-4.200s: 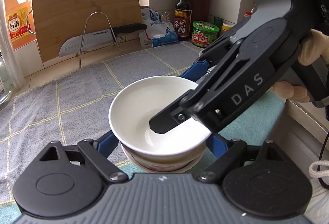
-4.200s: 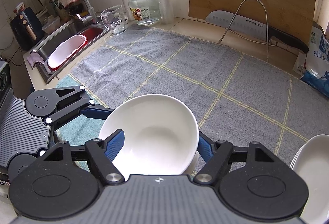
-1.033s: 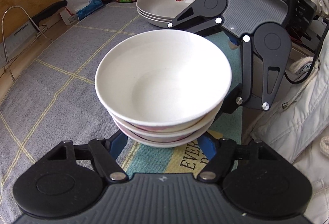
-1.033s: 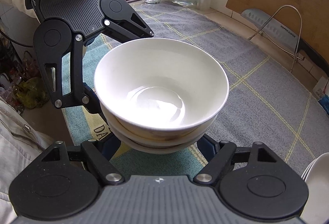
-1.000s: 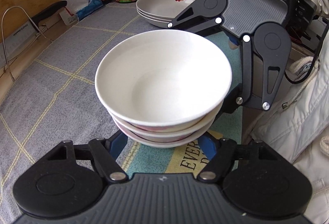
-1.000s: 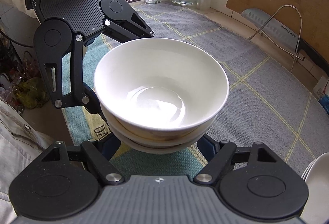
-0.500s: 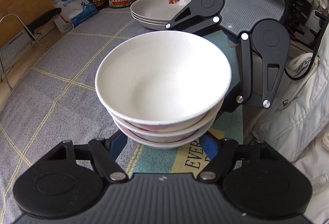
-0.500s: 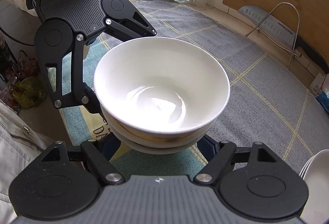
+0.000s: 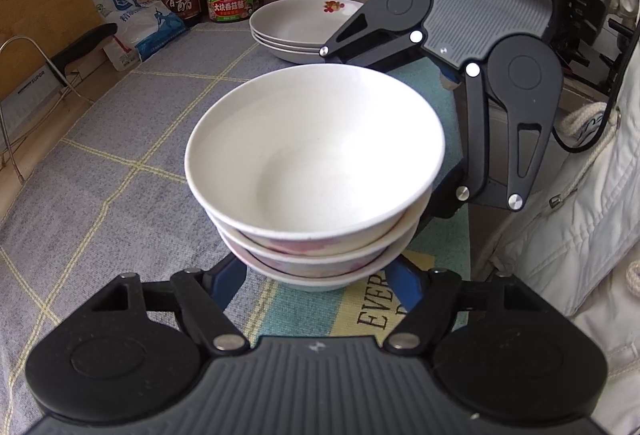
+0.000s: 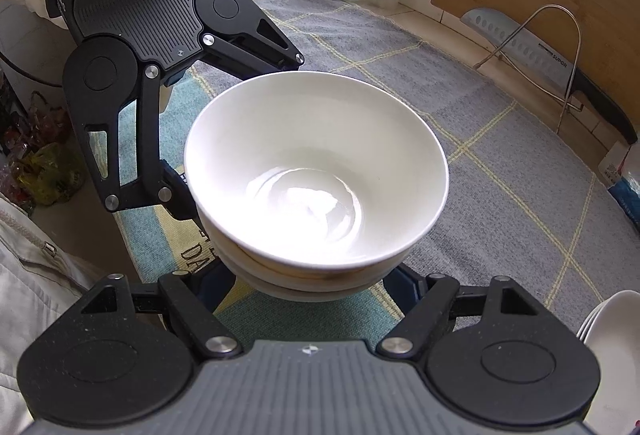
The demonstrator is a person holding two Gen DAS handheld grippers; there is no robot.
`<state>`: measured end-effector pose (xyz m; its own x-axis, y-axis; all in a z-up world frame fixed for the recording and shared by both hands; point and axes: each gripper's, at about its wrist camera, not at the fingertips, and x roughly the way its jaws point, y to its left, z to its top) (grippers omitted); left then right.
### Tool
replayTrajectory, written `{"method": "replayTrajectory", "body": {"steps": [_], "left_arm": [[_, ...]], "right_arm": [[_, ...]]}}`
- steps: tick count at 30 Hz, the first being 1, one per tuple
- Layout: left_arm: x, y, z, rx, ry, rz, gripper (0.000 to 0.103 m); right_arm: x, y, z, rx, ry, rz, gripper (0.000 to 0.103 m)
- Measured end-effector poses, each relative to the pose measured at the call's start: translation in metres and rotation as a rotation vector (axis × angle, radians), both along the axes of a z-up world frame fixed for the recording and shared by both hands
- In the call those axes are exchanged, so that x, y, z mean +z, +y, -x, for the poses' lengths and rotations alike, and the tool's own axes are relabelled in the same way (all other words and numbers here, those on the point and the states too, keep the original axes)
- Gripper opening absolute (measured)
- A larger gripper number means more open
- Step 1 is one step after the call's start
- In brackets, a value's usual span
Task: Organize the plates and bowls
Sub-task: 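Carry the bowl stack with both grippers onto the flower-print plate stack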
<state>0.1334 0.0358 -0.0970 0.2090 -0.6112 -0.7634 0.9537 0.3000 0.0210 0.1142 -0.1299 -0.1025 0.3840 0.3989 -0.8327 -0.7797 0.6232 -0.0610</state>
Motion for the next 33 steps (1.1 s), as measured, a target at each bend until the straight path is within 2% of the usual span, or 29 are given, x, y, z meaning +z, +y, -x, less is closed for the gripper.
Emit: {"method": "replayTrajectory", "body": {"steps": [12,23,33], "left_arm": [[0.019,-0.02,0.003,0.013,-0.025,0.024,0.076],[0.041,-0.083,-0.014,-0.033,-0.081,0.056,0.076],[0.046,-0.156,-0.043,-0.113,-0.124,0.081,0.076]], "right_arm": [[0.022,-0.023,0.006,-0.007,-0.016,0.007,0.084],[0.051,-0.086,0.001,-0.068,-0.071,0.027,0.084],[0.06,-0.153,-0.014,-0.162,-0.103,0.054,0.084]]}}
